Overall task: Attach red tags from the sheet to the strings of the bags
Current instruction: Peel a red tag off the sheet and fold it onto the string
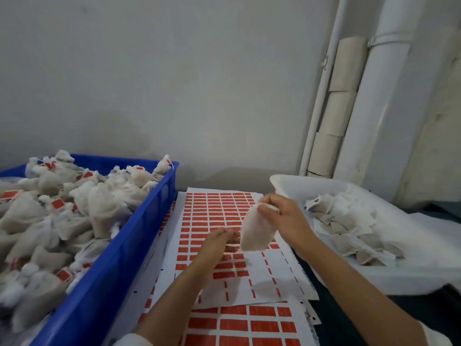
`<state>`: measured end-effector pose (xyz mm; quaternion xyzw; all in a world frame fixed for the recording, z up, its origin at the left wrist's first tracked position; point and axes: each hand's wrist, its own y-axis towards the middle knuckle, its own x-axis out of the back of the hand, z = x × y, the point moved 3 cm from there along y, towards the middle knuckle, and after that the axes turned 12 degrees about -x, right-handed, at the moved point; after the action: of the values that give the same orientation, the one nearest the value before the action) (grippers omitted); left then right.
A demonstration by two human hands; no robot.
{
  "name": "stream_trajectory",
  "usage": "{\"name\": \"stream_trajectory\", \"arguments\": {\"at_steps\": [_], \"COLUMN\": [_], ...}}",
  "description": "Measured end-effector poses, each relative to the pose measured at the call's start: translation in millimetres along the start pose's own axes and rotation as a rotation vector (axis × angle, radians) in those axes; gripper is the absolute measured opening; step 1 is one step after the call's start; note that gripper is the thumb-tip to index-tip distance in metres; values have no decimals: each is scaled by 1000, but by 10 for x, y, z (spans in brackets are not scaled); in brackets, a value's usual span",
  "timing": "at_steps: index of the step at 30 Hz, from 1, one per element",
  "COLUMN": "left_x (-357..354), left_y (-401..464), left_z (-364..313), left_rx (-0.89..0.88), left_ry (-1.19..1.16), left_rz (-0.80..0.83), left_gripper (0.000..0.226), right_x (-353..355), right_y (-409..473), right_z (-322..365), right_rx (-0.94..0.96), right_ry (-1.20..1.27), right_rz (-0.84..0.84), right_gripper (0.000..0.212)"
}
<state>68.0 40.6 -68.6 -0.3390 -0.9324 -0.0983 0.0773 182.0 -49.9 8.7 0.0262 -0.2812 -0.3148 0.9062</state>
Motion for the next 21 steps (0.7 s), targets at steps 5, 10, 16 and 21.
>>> {"name": "stream_trajectory", "arguments": {"at_steps": [5, 10, 16, 21], "left_x": [30, 57, 69, 137], "left_y": [-254, -348, -242, -166], "left_z": [-67, 30, 170, 208], "left_rx": [-35, -160, -127, -107], "left_ry": [-134, -138, -269, -265], "left_rz": [146, 233, 167, -40], "left_gripper": [22, 41, 41, 29], "right_x": [-313, -459, -596, -614], "right_y": [-182, -222, -193, -186], "right_z": [-192, -240, -415, -556], "right_rx": [-32, 100, 76, -102], "right_ry": [181, 236, 253, 362], "right_rz": [232, 273, 244, 118], "right_gripper": [15, 18, 14, 20]}}
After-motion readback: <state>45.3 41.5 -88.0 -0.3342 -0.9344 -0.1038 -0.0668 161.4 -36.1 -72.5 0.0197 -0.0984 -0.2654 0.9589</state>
